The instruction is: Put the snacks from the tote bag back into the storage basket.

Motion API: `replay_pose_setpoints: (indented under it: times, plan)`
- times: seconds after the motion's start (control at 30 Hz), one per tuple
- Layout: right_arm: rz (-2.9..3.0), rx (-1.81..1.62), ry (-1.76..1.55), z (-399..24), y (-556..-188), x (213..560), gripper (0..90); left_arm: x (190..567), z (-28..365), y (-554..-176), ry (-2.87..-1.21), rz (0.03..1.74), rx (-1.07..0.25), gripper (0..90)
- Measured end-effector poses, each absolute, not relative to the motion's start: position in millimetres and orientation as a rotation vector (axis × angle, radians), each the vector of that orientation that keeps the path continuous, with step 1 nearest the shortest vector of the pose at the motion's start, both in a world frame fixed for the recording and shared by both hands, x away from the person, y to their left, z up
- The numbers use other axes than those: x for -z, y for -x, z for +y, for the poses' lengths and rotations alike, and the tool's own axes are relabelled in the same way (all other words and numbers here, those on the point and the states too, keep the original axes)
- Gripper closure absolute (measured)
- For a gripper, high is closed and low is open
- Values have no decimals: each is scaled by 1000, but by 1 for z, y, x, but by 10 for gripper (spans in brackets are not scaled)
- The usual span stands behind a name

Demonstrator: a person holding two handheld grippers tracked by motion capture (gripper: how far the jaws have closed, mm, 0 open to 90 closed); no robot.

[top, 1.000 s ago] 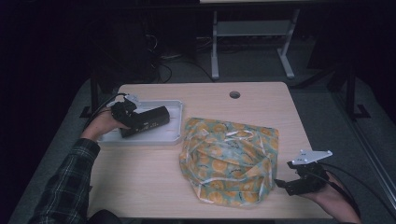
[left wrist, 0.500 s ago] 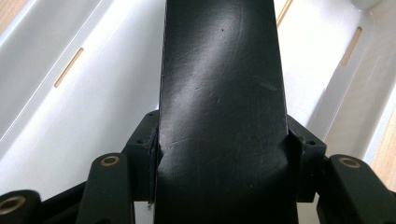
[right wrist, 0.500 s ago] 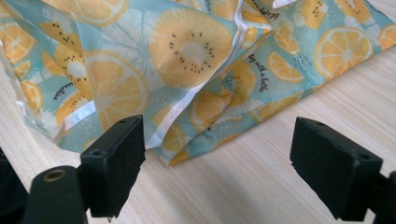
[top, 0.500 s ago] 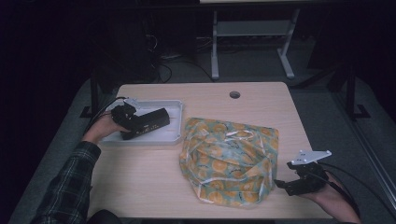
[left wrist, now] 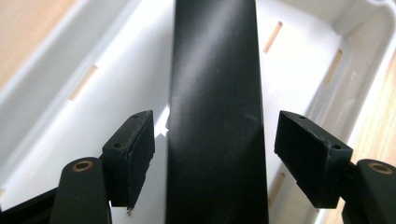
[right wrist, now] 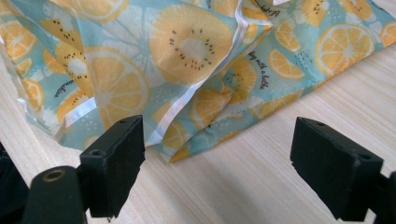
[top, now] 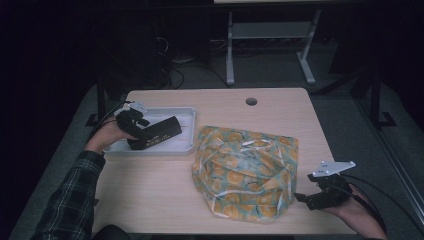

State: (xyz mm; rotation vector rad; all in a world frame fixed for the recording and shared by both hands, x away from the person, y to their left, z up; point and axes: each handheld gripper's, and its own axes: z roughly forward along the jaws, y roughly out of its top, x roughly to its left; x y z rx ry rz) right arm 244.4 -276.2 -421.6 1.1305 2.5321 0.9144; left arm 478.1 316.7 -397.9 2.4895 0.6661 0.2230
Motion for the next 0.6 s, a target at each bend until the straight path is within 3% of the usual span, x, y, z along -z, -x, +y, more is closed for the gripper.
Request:
replay_pose_setpoints:
  times: [0.17, 0.5, 0.6]
  plan:
    - [2534, -915, -1132, -276, -245, 422, 168, 384, 317, -480, -2464, 708, -244, 329]
    - [2551, -909, -1123, -276, -244, 423, 168, 367, 306, -506, -2416, 882, -287, 839]
    - [2554, -910, -1122, -276, -244, 423, 168, 371, 300, -515, -2422, 923, -292, 896]
